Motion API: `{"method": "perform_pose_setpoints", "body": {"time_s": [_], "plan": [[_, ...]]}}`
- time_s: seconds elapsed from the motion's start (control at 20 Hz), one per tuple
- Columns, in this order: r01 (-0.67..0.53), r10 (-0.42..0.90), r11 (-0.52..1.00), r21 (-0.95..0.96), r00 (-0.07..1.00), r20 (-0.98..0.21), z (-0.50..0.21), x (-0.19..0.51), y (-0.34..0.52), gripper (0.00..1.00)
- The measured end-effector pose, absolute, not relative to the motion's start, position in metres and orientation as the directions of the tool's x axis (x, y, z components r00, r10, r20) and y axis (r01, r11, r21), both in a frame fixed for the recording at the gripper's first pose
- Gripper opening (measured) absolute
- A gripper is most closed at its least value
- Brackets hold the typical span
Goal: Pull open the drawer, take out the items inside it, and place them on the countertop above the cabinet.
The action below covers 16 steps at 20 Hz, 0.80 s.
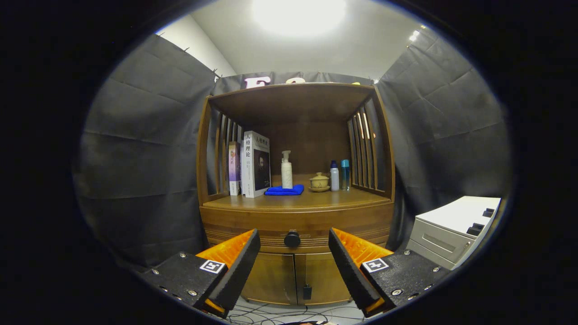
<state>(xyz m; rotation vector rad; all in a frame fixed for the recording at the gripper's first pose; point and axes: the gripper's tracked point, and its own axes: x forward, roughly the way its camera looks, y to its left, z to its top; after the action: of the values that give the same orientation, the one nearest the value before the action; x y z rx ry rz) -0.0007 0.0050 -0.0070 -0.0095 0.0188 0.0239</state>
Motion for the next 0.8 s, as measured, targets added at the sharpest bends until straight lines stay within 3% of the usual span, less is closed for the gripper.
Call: {"method": "perform_pose_setpoints", "body": {"time_s": [0.8], "plan": [[-0.067,0.067,0.998,0.003,0.997,-0.037,-0.026,0.039,0.024,0.94]]}}
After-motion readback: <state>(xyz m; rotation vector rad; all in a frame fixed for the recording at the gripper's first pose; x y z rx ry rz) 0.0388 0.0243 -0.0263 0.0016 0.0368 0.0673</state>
